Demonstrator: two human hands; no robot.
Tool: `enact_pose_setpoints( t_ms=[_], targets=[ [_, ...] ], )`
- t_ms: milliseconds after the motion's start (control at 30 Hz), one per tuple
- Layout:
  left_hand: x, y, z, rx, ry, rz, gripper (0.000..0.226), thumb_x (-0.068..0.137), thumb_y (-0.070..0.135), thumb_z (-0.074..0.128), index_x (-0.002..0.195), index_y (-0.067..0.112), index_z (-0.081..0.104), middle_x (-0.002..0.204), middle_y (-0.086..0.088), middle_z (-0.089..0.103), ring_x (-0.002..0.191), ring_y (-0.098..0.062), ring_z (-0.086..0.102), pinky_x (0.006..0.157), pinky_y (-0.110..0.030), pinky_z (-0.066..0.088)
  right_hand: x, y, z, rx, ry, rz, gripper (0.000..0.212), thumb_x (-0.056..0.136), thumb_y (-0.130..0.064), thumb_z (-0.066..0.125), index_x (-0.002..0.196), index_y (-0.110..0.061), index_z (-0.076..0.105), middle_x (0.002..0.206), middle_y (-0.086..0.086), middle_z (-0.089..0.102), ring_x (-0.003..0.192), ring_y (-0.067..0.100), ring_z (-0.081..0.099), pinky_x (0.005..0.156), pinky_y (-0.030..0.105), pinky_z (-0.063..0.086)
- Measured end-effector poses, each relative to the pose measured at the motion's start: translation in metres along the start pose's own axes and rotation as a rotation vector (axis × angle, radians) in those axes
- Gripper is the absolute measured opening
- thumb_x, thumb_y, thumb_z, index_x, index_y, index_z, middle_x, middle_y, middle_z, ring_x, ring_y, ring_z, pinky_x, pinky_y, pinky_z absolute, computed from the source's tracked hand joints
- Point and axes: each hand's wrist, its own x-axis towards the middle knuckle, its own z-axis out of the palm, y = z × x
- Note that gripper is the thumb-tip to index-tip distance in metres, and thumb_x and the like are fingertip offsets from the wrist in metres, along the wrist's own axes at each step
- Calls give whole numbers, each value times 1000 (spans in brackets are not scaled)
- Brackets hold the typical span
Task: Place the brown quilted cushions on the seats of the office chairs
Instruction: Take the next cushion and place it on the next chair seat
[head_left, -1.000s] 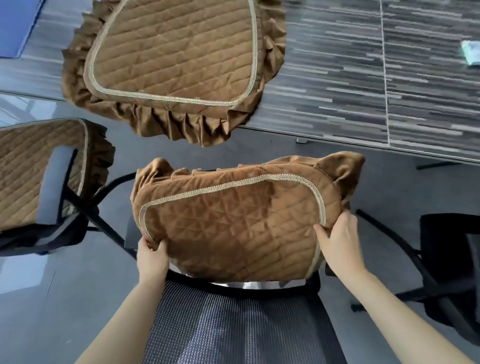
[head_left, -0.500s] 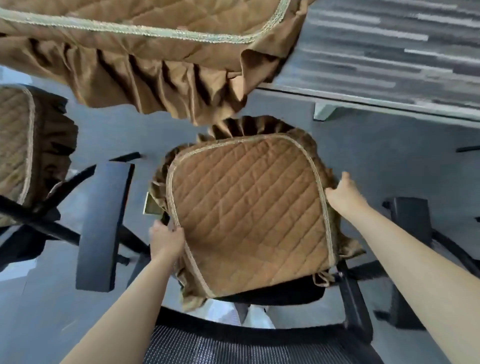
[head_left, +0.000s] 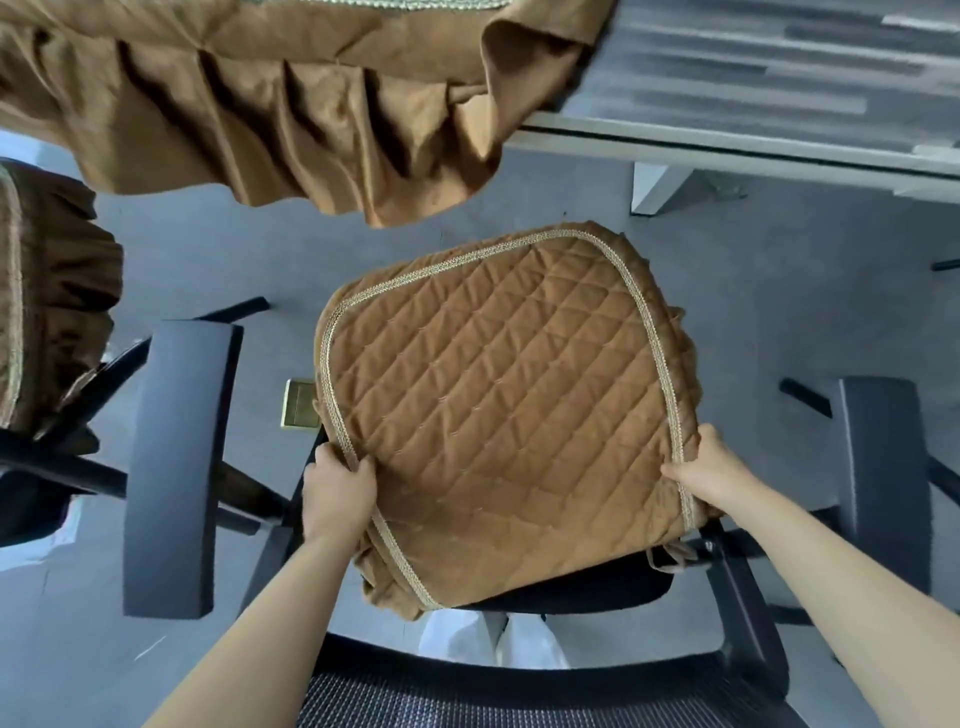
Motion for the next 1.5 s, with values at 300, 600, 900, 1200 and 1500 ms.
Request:
enact_pose_setpoints(
  t_ms=[300, 600, 900, 1200, 1500],
  targets=[
    [-34, -9, 22, 503, 122, 141, 78, 85, -2, 49, 152, -3, 10, 136, -30, 34, 114, -48, 43, 89, -53, 43, -39, 16, 37, -505, 474, -324, 66, 78, -1, 65, 139, 6, 41, 122, 33, 47, 94, 48, 52, 75, 52, 52],
    [-28, 22, 62, 780, 3, 781, 72, 92, 59, 37, 154, 42, 5, 165, -5, -4, 149, -41, -8, 110, -71, 5, -50, -46, 87, -534, 369, -749, 75, 89, -45, 56, 153, -24, 21, 160, 14, 16, 144, 48, 14, 107, 63, 29],
    [38, 22, 25, 677, 189, 510, 95, 89, 71, 27, 156, 11, -4, 163, -20, -1, 152, -32, -1, 119, -54, 13, -5, 12, 60, -432, 445, -504, 67, 97, -56, 26, 153, -37, -4, 163, -5, -12, 150, 31, 1, 116, 50, 21],
    [32, 70, 18, 662, 93, 633, 67, 94, 63, 32, 148, 56, -8, 163, -3, -17, 149, -38, -13, 110, -70, 14, 3, -71, 15, -406, 454, -645, 59, 98, -45, 36, 153, -33, 17, 163, 8, -1, 146, 44, 3, 113, 59, 22],
    [53, 85, 28, 576, -5, 596, 70, 91, 67, 37, 144, 63, -10, 162, 0, -21, 149, -37, -15, 108, -73, 16, 60, -143, -18, -439, 207, -569, 60, 95, -63, 17, 151, -47, -1, 163, -6, -8, 149, 35, -7, 114, 64, 7]
  ],
)
